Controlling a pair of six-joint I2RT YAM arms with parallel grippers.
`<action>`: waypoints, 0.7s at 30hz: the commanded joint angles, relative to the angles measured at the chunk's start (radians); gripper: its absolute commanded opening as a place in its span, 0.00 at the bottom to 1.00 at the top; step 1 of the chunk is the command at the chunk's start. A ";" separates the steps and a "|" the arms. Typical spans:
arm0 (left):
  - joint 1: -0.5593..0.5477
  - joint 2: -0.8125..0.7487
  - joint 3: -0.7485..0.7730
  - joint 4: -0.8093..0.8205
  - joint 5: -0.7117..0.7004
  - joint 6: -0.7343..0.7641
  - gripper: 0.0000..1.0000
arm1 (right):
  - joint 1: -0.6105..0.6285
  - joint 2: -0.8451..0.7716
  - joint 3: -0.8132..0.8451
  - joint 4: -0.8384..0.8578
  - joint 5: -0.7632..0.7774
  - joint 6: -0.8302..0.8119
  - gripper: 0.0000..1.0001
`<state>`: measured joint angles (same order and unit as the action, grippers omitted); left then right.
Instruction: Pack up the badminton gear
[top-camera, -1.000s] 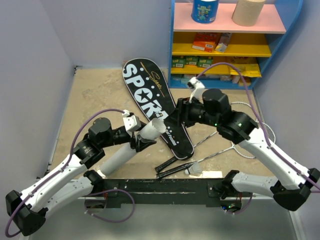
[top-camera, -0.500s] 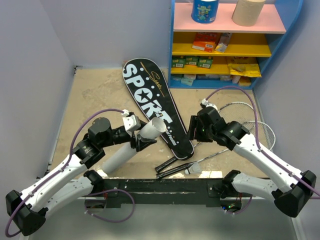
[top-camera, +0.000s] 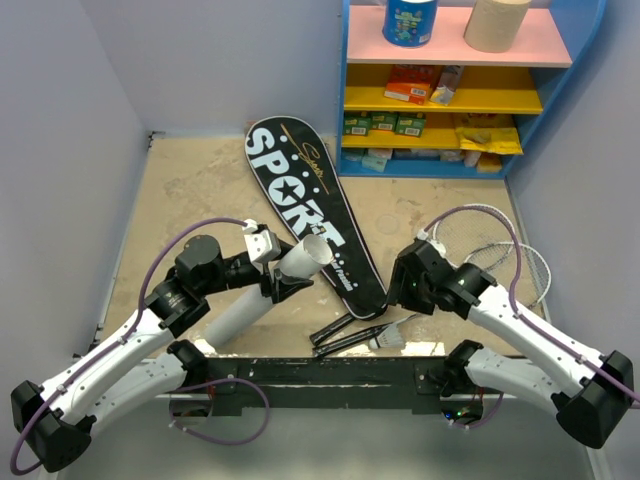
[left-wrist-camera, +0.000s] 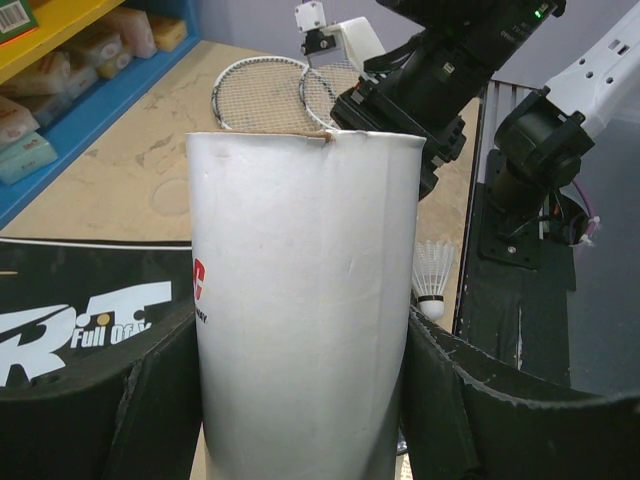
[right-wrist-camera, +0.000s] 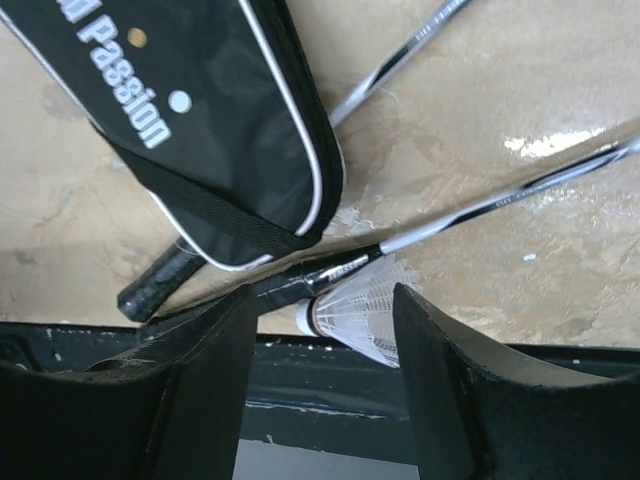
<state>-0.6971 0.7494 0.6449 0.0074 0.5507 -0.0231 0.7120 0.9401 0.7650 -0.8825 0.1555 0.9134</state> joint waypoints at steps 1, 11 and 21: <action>-0.005 -0.019 0.048 0.063 0.023 0.002 0.05 | -0.003 -0.015 -0.058 0.026 -0.039 0.041 0.59; -0.005 -0.019 0.048 0.060 0.025 0.003 0.05 | -0.003 -0.024 -0.158 0.132 -0.137 0.025 0.59; -0.004 -0.018 0.052 0.054 0.025 0.005 0.05 | -0.002 -0.079 -0.248 0.214 -0.247 0.048 0.56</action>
<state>-0.6971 0.7456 0.6456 0.0071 0.5522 -0.0231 0.7120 0.8932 0.5453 -0.7357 -0.0235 0.9318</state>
